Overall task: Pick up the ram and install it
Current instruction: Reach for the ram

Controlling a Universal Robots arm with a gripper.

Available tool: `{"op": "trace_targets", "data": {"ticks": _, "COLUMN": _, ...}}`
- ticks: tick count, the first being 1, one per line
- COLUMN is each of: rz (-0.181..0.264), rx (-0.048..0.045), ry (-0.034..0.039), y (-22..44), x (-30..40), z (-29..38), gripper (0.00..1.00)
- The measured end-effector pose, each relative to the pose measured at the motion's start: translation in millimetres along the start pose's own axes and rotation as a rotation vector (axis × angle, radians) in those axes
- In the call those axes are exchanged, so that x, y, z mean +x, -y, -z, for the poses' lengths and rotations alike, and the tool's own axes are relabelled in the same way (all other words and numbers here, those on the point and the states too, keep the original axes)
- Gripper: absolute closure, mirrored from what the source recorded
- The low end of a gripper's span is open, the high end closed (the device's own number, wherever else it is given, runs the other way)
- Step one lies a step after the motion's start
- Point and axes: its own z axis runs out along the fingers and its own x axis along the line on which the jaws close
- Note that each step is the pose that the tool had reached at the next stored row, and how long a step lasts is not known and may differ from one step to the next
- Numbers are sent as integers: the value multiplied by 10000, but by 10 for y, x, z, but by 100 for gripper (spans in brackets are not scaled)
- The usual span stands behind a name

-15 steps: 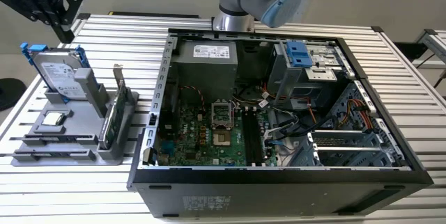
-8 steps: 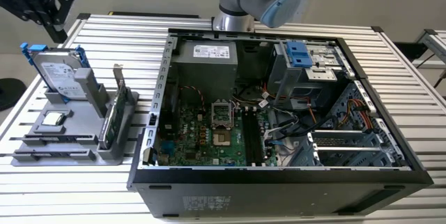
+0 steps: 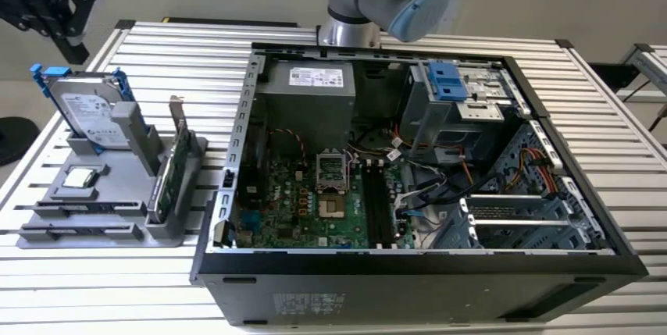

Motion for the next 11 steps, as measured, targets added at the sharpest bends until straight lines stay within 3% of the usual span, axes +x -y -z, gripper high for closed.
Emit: {"op": "trace_targets", "data": {"ticks": 11, "rz": -1, "rx": 0, "ry": 0, "y": 12, "x": 174, "z": 4, "gripper": 100}}
